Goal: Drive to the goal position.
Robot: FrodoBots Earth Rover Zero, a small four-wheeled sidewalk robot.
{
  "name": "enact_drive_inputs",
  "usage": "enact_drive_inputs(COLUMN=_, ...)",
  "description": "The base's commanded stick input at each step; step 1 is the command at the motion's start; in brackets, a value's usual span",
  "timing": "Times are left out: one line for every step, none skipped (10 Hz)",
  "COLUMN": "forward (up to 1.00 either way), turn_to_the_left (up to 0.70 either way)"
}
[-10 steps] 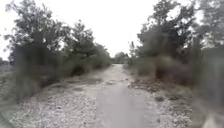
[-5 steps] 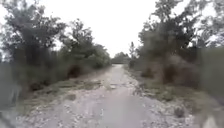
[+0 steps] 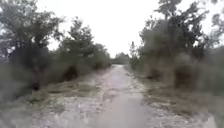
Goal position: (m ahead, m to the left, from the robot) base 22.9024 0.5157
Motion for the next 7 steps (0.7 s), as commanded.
enact_drive_inputs(forward=0.85, turn_to_the_left=0.0)
enact_drive_inputs(forward=0.85, turn_to_the_left=0.0)
enact_drive_inputs(forward=0.85, turn_to_the_left=0.0)
enact_drive_inputs(forward=0.85, turn_to_the_left=0.0)
enact_drive_inputs(forward=0.85, turn_to_the_left=0.0)
enact_drive_inputs(forward=0.85, turn_to_the_left=0.0)
enact_drive_inputs(forward=0.85, turn_to_the_left=0.0)
